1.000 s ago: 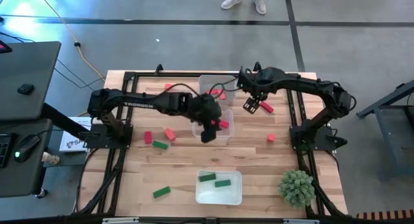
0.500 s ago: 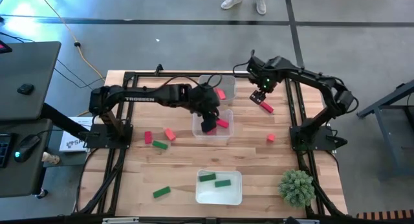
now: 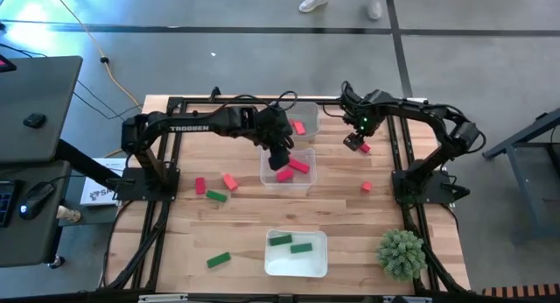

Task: Sort & place blocks by color
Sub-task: Put the red block into the transparent bin

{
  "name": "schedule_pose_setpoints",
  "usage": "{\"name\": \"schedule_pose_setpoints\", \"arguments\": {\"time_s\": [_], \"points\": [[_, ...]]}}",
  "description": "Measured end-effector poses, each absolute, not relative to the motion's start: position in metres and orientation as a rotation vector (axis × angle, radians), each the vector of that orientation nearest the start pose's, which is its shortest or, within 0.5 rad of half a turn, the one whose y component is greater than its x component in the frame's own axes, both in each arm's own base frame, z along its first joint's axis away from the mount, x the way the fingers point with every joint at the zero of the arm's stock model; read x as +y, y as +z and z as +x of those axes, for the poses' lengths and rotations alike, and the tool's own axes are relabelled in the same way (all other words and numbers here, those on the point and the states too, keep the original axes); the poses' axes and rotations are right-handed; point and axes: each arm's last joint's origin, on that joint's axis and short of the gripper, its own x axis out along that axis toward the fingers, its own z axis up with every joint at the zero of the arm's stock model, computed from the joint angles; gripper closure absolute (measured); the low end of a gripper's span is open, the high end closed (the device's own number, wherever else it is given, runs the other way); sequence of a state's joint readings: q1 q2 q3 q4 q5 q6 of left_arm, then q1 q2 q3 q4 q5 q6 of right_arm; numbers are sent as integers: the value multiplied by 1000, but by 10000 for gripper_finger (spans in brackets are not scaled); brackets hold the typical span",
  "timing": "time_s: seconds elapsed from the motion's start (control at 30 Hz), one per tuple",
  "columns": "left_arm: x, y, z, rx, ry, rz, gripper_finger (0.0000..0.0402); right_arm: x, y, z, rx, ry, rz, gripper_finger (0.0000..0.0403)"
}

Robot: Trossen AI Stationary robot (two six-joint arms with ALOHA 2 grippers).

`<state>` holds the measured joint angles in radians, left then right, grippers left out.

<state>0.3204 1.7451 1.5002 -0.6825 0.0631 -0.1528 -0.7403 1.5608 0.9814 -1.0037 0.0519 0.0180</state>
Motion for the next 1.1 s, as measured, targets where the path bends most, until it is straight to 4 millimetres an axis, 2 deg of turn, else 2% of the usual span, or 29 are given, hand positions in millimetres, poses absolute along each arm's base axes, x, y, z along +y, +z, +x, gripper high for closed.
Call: {"name": "schedule_pose_setpoints", "arguments": {"time_s": [0.47, 0.77, 0.93, 1.1], "points": [[130, 285, 353, 893, 364, -324, 225, -162, 148, 173, 1517, -690, 546, 163], [133, 283, 349, 918, 397, -321, 225, -162, 137, 174, 1517, -657, 579, 167], [139, 280, 342, 973, 421, -340, 225, -162, 130, 175, 1550, -636, 601, 203], [144, 276, 333, 1046, 436, -349, 225, -164, 134, 178, 1546, -649, 625, 274]]}}
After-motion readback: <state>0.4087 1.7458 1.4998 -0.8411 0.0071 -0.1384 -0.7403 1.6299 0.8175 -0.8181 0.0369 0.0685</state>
